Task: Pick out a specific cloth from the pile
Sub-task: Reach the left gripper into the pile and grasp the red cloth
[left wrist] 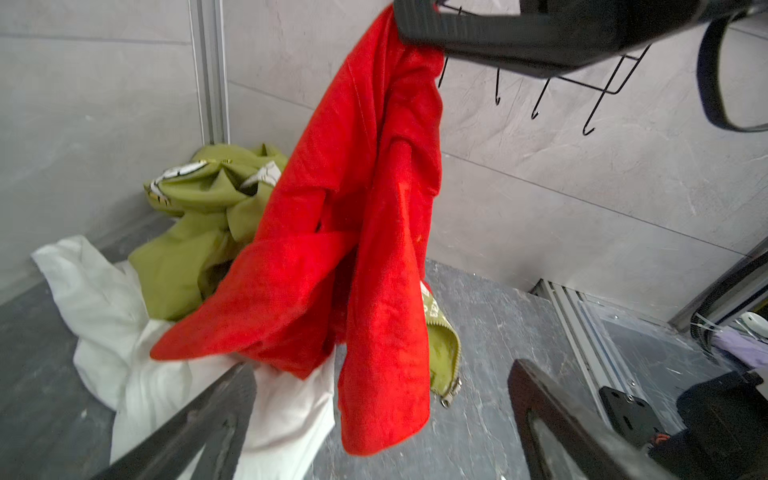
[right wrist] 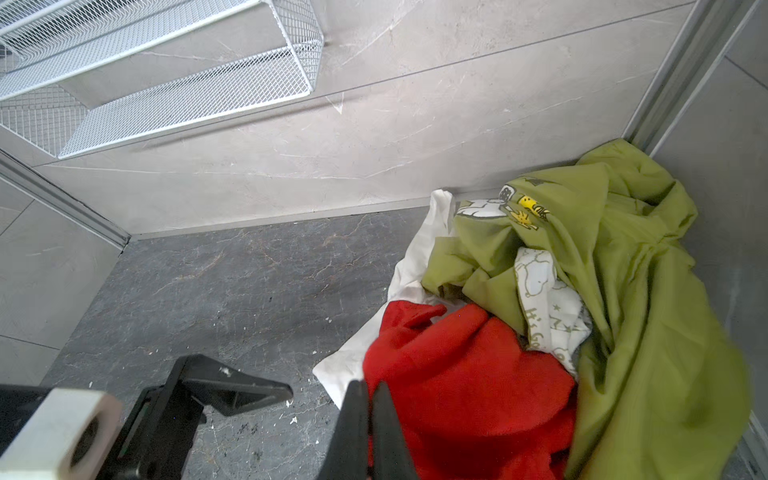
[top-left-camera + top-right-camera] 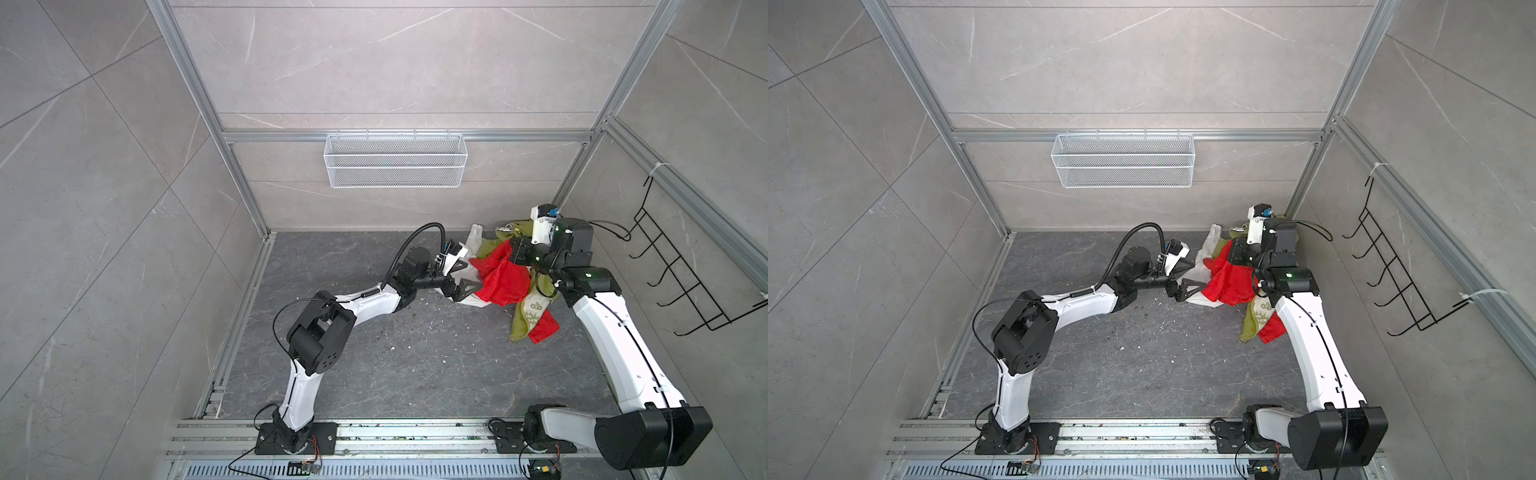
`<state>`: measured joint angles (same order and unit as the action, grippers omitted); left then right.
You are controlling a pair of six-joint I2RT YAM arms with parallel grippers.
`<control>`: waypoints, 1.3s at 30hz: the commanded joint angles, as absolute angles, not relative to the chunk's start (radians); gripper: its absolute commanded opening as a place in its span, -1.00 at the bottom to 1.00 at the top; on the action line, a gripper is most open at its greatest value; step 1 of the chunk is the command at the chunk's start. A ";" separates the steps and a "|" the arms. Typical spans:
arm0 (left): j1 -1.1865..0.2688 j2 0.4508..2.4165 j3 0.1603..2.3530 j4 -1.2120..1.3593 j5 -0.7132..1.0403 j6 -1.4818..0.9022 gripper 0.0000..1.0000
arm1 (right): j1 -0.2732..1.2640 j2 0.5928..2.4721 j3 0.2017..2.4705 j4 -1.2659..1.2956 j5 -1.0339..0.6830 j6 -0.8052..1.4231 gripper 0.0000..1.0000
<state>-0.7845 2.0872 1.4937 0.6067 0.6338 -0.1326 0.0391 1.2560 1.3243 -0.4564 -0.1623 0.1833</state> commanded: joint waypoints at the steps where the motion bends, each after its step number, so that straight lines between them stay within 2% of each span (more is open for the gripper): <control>1: -0.780 2.150 1.559 0.703 0.679 -0.091 0.95 | 0.048 1.219 1.352 -0.439 -0.194 0.188 -1.00; 13: -0.766 2.229 1.635 0.711 0.728 -0.102 0.96 | 0.048 1.233 1.321 -0.436 -0.205 0.180 -1.00; 18: -0.766 2.257 1.711 0.639 0.772 -0.084 0.95 | 0.048 1.228 1.322 -0.437 -0.211 0.188 -1.00; 39: -0.777 2.466 1.985 0.698 0.868 -0.247 1.00 | 0.048 1.241 1.338 -0.469 -0.200 0.261 -1.00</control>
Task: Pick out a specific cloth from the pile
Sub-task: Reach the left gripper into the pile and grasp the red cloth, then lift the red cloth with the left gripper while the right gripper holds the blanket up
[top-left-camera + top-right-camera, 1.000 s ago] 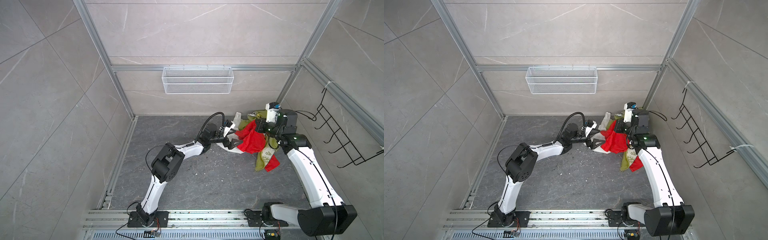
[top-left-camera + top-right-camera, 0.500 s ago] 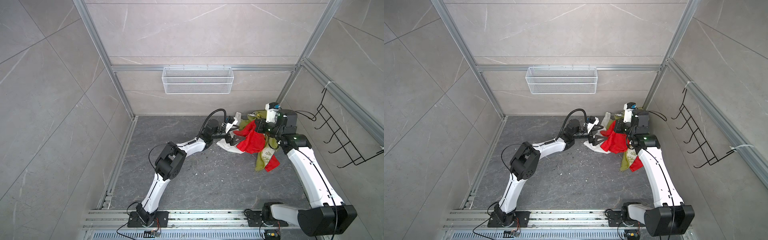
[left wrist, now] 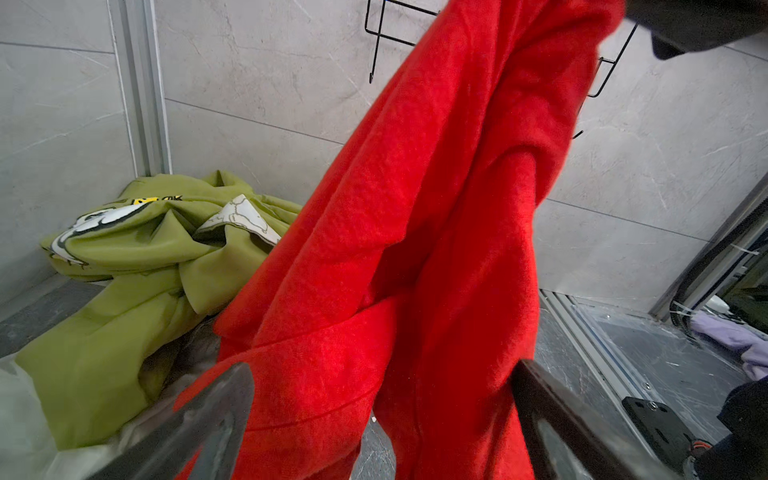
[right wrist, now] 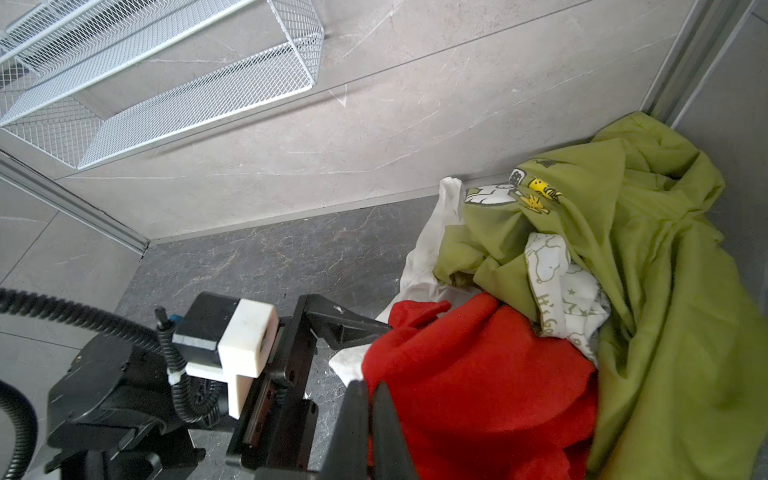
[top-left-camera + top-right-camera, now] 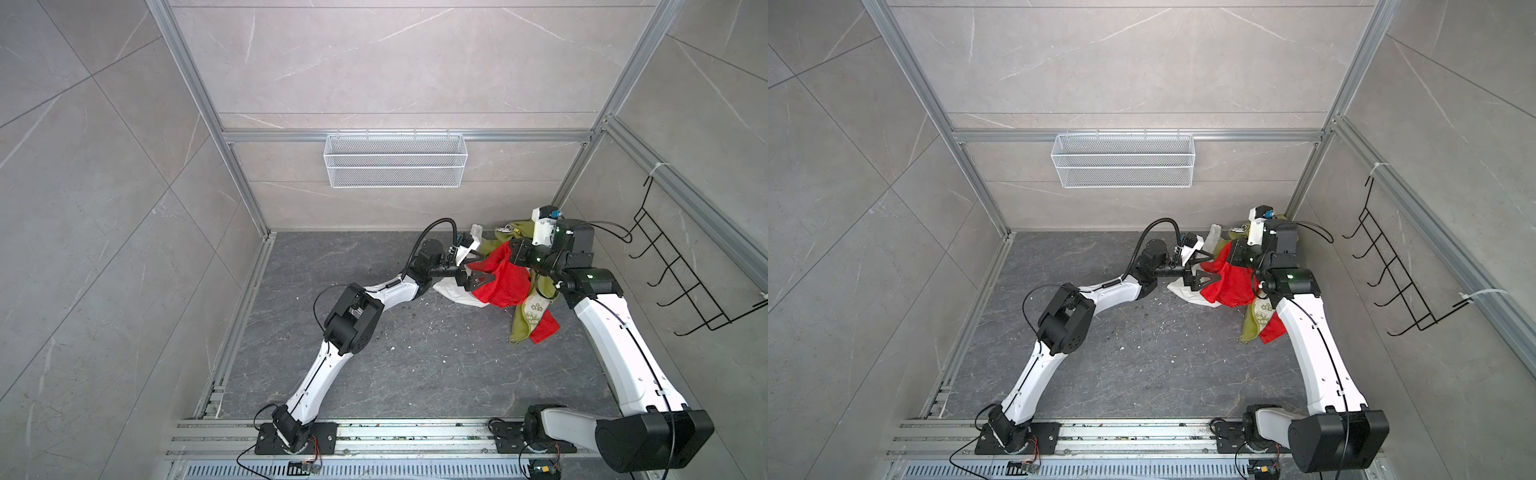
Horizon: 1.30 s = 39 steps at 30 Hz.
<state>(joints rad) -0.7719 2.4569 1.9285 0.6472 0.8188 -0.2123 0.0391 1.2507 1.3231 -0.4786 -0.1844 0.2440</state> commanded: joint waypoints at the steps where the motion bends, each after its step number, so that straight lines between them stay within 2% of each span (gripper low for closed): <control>1: -0.780 2.470 1.989 0.696 0.870 -0.246 1.00 | 0.048 1.243 1.339 -0.470 -0.201 0.261 -1.00; 15: -0.796 2.591 2.142 0.651 0.860 -0.275 1.00 | 0.048 1.248 1.340 -0.463 -0.210 0.268 -1.00; 25: -0.804 2.627 2.154 0.635 0.839 -0.271 0.95 | 0.048 1.244 1.342 -0.462 -0.205 0.268 -1.00; 29: -0.804 2.635 2.154 0.635 0.837 -0.276 0.86 | 0.048 1.242 1.340 -0.463 -0.196 0.264 -1.00; 32: -0.803 2.636 2.152 0.634 0.836 -0.272 0.73 | 0.047 1.237 1.338 -0.462 -0.189 0.262 -1.00; 39: -0.802 2.628 2.152 0.632 0.853 -0.268 0.23 | 0.048 1.235 1.340 -0.462 -0.188 0.261 -1.00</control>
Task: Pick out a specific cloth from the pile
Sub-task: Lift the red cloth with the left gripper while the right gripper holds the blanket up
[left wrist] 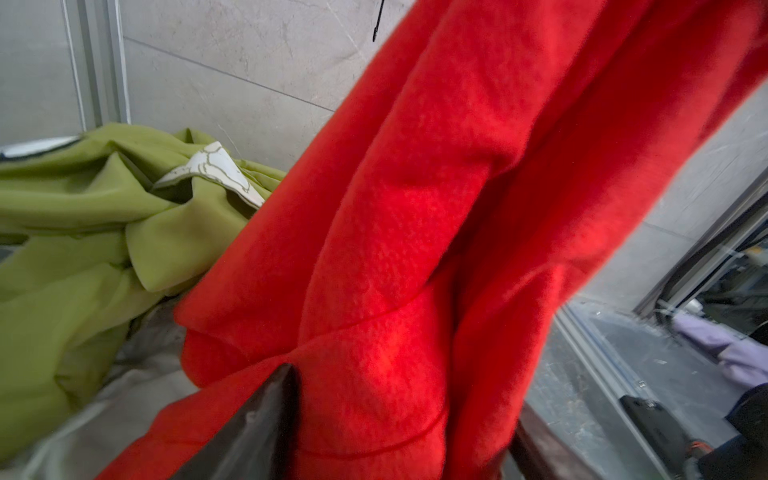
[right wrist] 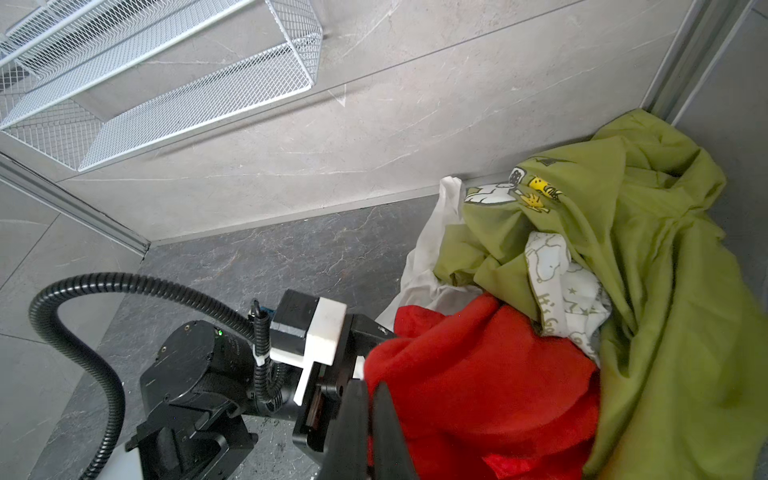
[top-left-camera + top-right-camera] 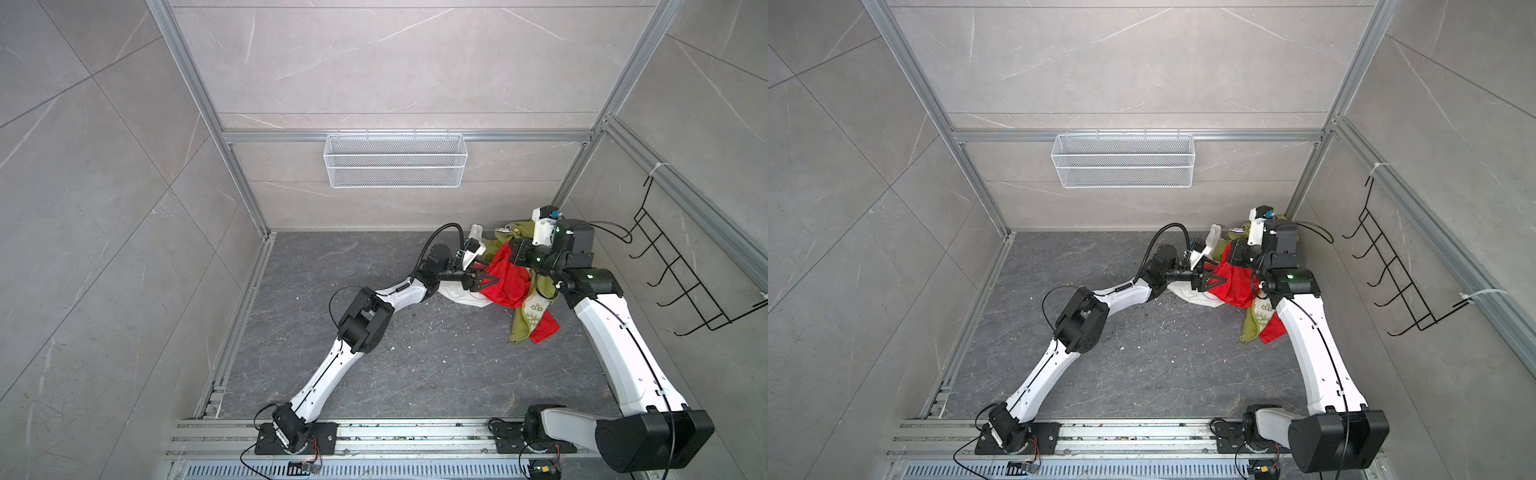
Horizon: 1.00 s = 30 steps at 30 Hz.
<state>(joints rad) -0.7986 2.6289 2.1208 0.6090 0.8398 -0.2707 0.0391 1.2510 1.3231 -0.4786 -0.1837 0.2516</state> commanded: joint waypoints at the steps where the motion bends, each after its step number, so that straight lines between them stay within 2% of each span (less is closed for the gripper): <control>1: -0.801 2.626 2.151 0.633 0.853 -0.270 0.21 | 0.048 1.232 1.337 -0.460 -0.188 0.262 -1.00; 8: -0.801 2.624 2.155 0.651 0.843 -0.278 -0.21 | 0.048 1.230 1.339 -0.460 -0.187 0.261 -1.00; 12: -0.802 2.642 2.183 0.680 0.841 -0.324 -0.57 | 0.048 1.231 1.348 -0.466 -0.183 0.261 -1.00; 16: -0.806 2.637 2.185 0.696 0.841 -0.342 -0.77 | 0.048 1.236 1.370 -0.480 -0.183 0.259 -1.00; 30: -0.810 2.544 2.115 0.726 0.815 -0.329 -0.96 | 0.048 1.226 1.438 -0.494 -0.180 0.264 -1.00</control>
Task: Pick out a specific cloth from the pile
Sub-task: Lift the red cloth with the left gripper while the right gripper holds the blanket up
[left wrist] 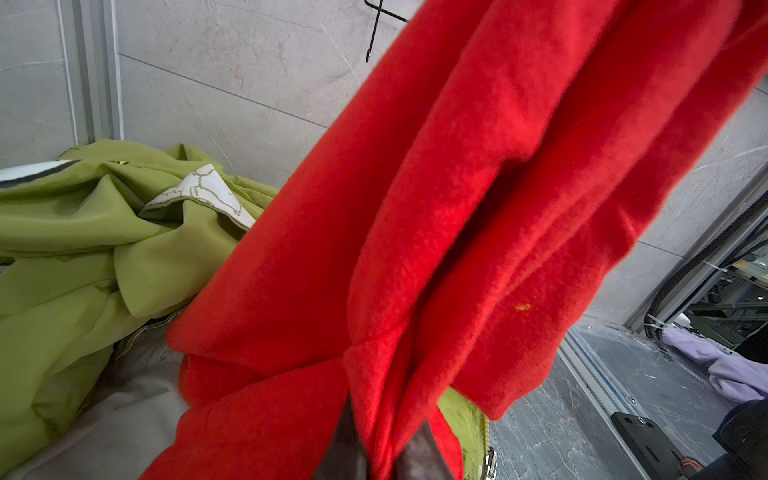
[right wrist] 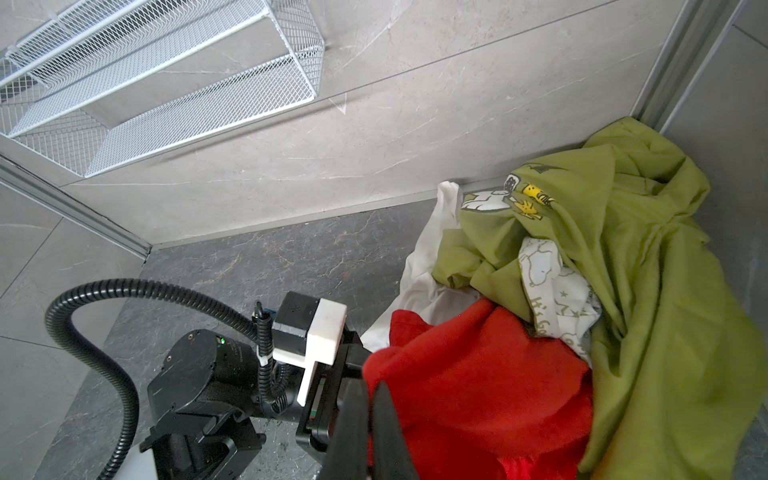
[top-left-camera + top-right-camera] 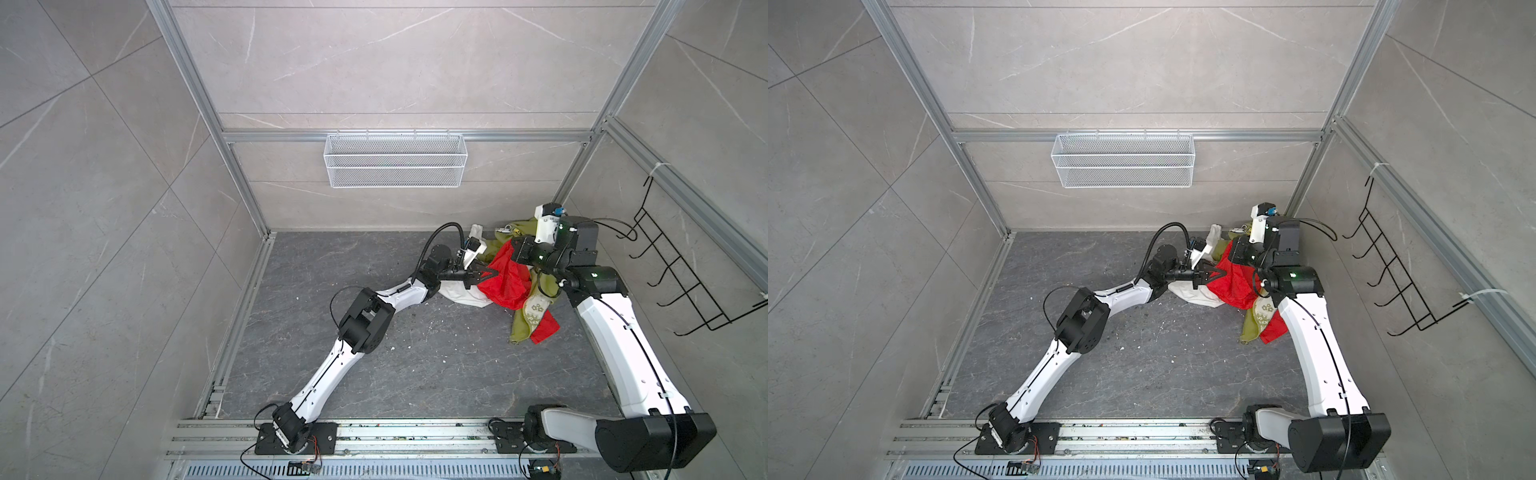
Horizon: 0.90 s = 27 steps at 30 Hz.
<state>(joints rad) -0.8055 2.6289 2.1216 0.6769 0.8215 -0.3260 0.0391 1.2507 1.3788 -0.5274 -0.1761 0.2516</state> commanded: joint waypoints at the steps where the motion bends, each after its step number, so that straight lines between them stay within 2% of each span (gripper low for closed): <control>1: -0.810 2.539 2.115 0.730 0.815 -0.331 -0.97 | 0.048 1.227 1.444 -0.494 -0.176 0.265 -1.00; 27: -0.829 2.338 1.972 0.775 0.788 -0.275 -1.00 | 0.048 1.197 1.581 -0.561 -0.175 0.270 -1.00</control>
